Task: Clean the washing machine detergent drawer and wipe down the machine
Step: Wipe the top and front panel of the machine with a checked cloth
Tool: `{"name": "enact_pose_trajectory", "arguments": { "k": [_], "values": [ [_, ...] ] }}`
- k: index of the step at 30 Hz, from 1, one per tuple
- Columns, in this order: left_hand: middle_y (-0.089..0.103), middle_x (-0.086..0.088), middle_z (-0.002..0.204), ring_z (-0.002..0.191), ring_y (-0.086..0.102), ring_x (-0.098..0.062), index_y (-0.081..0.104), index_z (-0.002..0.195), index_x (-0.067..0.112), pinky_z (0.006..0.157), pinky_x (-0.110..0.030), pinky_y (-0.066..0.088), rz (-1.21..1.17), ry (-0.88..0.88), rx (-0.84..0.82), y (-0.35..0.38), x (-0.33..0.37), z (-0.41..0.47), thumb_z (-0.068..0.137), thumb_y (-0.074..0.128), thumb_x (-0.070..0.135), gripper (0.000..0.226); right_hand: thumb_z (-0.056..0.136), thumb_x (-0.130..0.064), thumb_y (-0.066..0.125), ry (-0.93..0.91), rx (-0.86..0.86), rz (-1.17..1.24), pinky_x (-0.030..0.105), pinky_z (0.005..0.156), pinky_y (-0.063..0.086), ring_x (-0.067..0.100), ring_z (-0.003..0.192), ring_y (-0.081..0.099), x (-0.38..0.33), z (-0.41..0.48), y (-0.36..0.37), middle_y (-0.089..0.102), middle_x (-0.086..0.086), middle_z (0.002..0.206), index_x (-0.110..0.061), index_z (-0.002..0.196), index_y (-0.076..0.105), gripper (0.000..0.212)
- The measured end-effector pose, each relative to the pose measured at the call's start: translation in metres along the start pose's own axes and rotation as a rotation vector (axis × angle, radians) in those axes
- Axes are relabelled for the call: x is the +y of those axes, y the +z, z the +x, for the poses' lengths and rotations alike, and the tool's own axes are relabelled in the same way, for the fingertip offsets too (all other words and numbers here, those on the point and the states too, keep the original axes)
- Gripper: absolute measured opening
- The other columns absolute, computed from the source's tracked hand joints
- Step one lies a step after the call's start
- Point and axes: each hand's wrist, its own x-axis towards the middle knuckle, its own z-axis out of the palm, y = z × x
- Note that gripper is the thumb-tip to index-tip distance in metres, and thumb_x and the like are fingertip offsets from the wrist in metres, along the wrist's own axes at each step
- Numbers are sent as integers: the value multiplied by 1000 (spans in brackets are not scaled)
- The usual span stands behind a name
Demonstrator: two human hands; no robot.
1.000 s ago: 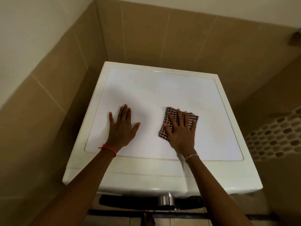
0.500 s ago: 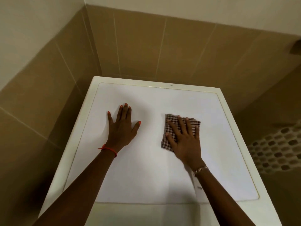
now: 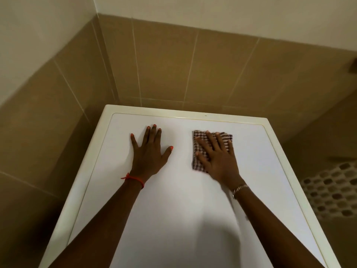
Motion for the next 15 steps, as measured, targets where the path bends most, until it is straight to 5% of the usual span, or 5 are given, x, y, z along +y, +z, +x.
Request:
{"name": "enact_pose_trajectory", "arguments": {
  "k": [5,8,12,15],
  "values": [
    [6,-4,158,146,1,-21,13,149,17,110,-59,-8,-37,-10,25,2,1,1,75,1,68,91,77,-63,-2,162,-54,-22,55,113,2,27,145,7,-5,84,7,16,1,157,-34,146,25,79],
    [5,-3,158,146,-1,-20,11,149,18,111,-59,-8,-43,-12,14,1,2,2,79,14,63,84,92,-57,14,52,-116,-40,55,114,1,26,146,3,-26,106,15,12,1,158,-34,147,21,59],
    [5,-3,158,146,0,-20,12,149,17,111,-58,-8,-56,-10,8,-2,2,1,79,16,62,84,87,-59,11,-190,-64,-10,55,114,10,28,144,16,-18,82,12,25,2,154,-35,143,32,64],
    [8,-3,158,146,3,-21,16,149,17,111,-59,-6,-50,-8,21,-1,0,2,79,15,64,85,89,-61,15,-186,12,-30,54,111,22,28,141,28,15,65,11,36,2,150,-34,139,41,62]
  ]
}}
